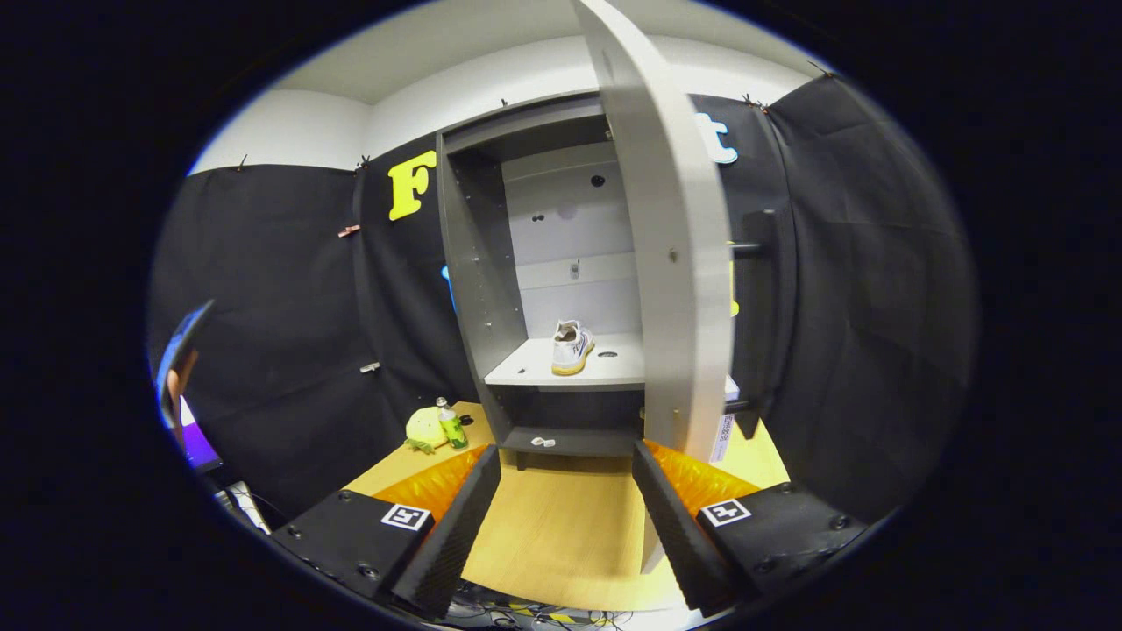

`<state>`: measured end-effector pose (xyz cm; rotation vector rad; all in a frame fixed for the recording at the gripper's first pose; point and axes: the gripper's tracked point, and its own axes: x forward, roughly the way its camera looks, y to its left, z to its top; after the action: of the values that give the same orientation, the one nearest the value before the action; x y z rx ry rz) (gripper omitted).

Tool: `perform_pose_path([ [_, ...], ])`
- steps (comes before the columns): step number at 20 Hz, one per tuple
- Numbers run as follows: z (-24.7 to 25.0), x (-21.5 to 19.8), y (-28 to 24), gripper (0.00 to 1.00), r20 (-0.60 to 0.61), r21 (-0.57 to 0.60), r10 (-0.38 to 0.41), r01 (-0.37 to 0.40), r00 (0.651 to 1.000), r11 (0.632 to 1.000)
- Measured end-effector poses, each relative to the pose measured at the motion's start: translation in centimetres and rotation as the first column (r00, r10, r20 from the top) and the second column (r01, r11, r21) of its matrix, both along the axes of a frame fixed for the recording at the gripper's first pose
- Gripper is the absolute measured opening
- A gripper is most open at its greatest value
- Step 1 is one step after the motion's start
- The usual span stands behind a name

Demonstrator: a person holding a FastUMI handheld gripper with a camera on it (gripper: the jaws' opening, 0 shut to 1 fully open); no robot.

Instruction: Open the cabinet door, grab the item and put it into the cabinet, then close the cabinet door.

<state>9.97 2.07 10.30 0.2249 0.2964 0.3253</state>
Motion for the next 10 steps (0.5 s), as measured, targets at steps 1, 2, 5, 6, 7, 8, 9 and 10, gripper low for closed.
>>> perform_pose_path([
  [1,0.6,-0.5,-0.4,0.97,0.004,0.016,0.014,-0.014,1.000,1.000],
  [2,1.1,-1.0,-0.7,0.98,0.011,0.023,0.022,-0.022,1.000,1.000],
  [5,2.8,-2.2,-2.5,0.98,0.035,0.054,0.022,-0.024,0.999,0.998],
  [6,3.3,-2.4,-3.3,0.98,0.036,0.066,0.016,-0.019,0.999,0.998],
  [7,3.8,-2.7,-4.2,0.98,0.037,0.073,0.009,-0.012,0.999,0.997],
  [8,4.7,-2.8,-5.4,0.98,0.052,0.078,-0.001,-0.003,0.999,0.997],
  [9,5.6,-2.7,-6.4,0.98,0.073,0.078,-0.020,0.014,0.997,0.997],
  [10,6.4,-2.5,-7.8,0.98,0.099,0.073,-0.042,0.035,0.994,0.997],
])
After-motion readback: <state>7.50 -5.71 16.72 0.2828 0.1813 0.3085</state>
